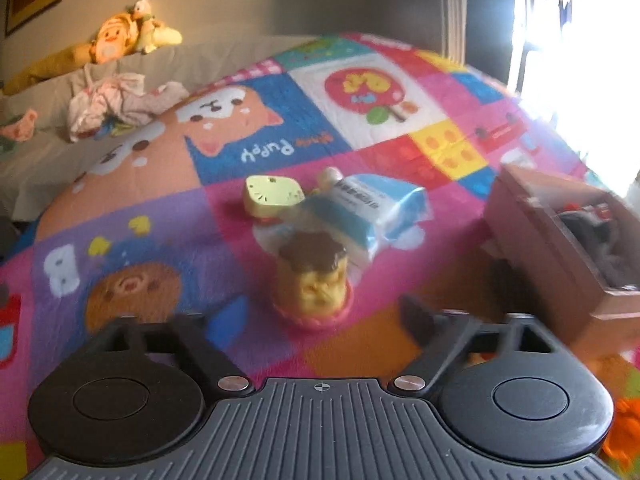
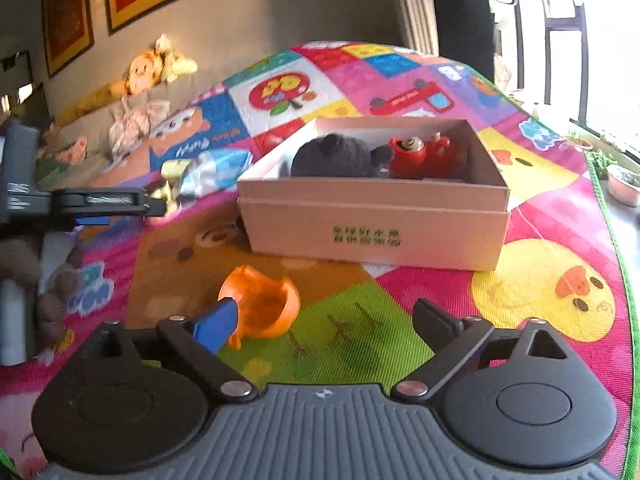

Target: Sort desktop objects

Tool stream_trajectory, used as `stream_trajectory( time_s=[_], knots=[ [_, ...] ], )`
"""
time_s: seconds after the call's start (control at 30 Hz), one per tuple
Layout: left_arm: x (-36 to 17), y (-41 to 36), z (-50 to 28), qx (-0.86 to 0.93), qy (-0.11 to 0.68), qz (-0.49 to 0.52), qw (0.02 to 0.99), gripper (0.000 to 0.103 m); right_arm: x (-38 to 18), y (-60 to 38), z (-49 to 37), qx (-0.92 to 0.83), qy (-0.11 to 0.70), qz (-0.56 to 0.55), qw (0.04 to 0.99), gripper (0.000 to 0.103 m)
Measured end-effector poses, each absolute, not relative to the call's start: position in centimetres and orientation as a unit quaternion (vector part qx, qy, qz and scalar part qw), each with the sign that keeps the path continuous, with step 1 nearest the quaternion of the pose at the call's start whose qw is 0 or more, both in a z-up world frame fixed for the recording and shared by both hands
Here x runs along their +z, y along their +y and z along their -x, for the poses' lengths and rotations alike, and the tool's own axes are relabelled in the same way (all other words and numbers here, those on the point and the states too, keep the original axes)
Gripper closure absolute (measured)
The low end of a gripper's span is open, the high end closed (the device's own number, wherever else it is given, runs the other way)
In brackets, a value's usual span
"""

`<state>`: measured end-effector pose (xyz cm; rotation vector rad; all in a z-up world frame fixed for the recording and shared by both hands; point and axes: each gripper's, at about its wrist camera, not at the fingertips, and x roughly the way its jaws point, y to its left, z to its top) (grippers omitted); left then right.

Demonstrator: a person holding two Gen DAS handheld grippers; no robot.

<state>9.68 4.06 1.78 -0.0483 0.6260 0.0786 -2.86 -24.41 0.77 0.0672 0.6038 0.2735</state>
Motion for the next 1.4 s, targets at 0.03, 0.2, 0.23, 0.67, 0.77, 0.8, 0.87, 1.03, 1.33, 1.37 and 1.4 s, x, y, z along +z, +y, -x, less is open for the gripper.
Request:
stream_trajectory(
  time_s=[0.03, 0.2, 0.23, 0.67, 0.77, 0.8, 0.87, 1.03, 1.33, 1.37, 1.4],
  knots=[
    [1.5, 4.1, -10.6, 0.041, 0.314, 0.024, 0.948, 0.026, 0.7, -24.5, 2.8, 0.133, 0.298, -0.037, 0.944, 0.004],
    [0.5, 4.4, -13.1, 0.057, 0.333, 0.023, 0.941, 0.031, 0.4, -25.3, 2.2, 0.135, 0.309, -0.064, 0.939, 0.0],
    [0.6, 4.4, -13.1, 0.057, 0.331, 0.02, 0.942, 0.038, 0.4, -25.5, 2.0, 0.133, 0.312, -0.073, 0.938, 0.0],
    [3.5, 1.9, -3.6, -0.055, 0.31, 0.008, 0.949, 0.042, -0.2, -26.9, 1.3, 0.126, 0.33, -0.126, 0.927, 0.0],
    [3.6, 0.4, -0.6, -0.097, 0.31, -0.01, 0.946, 0.042, -0.2, -26.9, 1.3, 0.125, 0.33, -0.126, 0.927, 0.0],
    [3.4, 0.0, 0.1, -0.106, 0.315, -0.01, 0.943, 0.042, -0.2, -26.9, 1.3, 0.125, 0.33, -0.125, 0.927, 0.0],
    [2.7, -0.6, 1.0, -0.116, 0.328, -0.005, 0.938, 0.042, -0.1, -26.9, 1.3, 0.124, 0.33, -0.124, 0.927, 0.0],
    [1.7, -0.8, 2.0, -0.123, 0.344, -0.002, 0.931, 0.025, -0.1, -26.8, 1.3, 0.122, 0.331, -0.121, 0.928, 0.0],
    [1.0, -0.1, 2.4, -0.065, 0.34, -0.049, 0.937, 0.008, -0.1, -26.5, 1.4, 0.118, 0.331, -0.116, 0.929, 0.0],
    [0.9, 0.0, 2.4, -0.046, 0.334, -0.064, 0.939, 0.008, -0.1, -26.5, 1.3, 0.118, 0.332, -0.115, 0.929, 0.0],
    [0.8, 0.1, 2.5, -0.03, 0.332, -0.077, 0.94, 0.008, -0.1, -26.4, 1.3, 0.117, 0.332, -0.113, 0.929, 0.0]
  ],
)
